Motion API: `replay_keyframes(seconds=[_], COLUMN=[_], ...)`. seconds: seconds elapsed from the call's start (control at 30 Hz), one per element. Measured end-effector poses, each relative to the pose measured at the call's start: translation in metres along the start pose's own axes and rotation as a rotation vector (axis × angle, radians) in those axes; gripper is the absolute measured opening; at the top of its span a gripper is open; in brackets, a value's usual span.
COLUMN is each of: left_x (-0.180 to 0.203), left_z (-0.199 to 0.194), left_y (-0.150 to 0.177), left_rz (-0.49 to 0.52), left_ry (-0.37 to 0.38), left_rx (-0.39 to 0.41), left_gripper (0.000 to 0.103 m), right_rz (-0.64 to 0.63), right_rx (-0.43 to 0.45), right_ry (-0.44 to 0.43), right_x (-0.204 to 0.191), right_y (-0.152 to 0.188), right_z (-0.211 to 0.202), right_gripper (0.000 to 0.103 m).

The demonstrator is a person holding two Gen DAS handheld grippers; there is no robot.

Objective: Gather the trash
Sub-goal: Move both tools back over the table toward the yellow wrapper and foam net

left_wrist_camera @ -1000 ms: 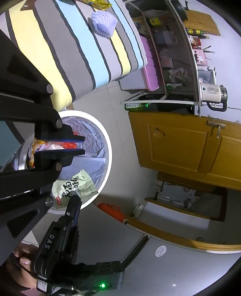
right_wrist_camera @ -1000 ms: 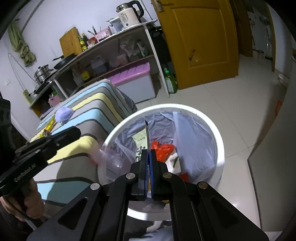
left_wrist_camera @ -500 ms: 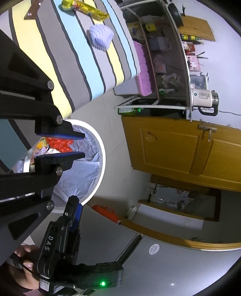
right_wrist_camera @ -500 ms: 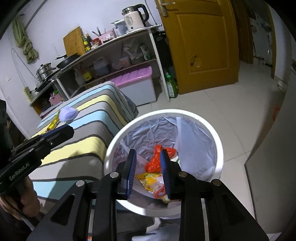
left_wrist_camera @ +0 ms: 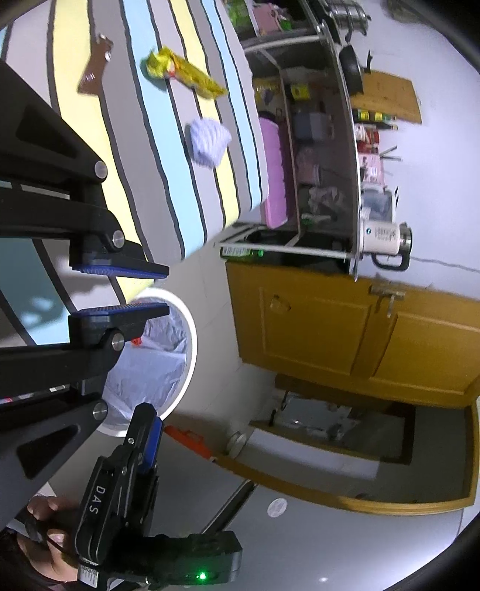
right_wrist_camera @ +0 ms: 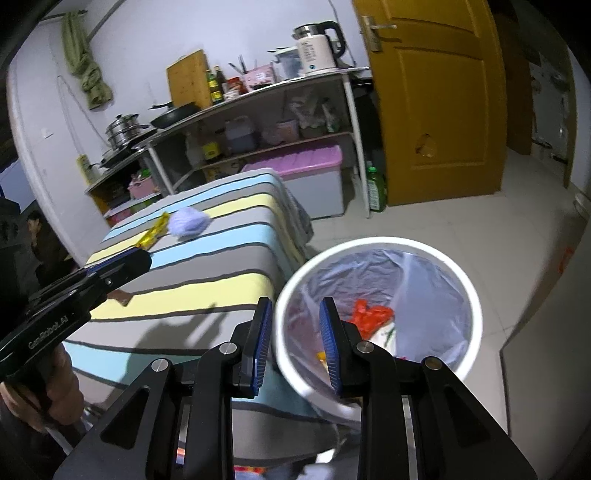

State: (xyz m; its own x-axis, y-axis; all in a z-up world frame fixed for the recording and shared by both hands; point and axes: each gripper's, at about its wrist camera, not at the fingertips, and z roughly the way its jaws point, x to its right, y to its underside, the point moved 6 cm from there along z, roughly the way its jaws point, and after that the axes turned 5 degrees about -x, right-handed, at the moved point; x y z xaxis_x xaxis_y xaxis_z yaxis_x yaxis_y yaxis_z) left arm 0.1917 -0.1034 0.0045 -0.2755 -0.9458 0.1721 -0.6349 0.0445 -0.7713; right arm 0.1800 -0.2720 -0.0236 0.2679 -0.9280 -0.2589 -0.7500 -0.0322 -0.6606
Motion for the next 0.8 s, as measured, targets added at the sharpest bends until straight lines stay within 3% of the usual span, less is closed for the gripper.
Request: replay_keyframes(seconds=[0.5, 0.57, 0.63, 0.7, 0.8], left_x=[-0.077, -0.089, -0.099, -0.109, -0.121], left_z=[-0.058, -0.064, -0.069, -0.075, -0.083], left_y=[0.026, 0.031, 0.035, 0.039, 0.042], left_rz=[-0.109, -0.131, -0.146, -0.164, -0.187], left_ry=[-0.139, -0.159, -0.173, -0.187, -0.206], left_rx=[0.041, 0.039, 0.036, 0.037, 0.044], left_gripper=[0.013, 0.013, 0.016, 0.026, 0.027], right_rz=[-0.117, -0.127, -0.134, -0.144, -0.162], right_rx=[0.000, -0.004, -0.005, -0.013, -0.022], right_ry=[-0.129, -0.141, -0.156, -0.174, -0.187], right_x=[-0.080, -0.089, -0.097, -0.107, -0.118], right_y=[-0.001, -0.002, -0.004, -0.004, -0.005], right_z=[0.006, 0.008, 0.011, 0.014, 0.019], right_gripper=[0.034, 0.041, 0.045, 0.045, 0.045])
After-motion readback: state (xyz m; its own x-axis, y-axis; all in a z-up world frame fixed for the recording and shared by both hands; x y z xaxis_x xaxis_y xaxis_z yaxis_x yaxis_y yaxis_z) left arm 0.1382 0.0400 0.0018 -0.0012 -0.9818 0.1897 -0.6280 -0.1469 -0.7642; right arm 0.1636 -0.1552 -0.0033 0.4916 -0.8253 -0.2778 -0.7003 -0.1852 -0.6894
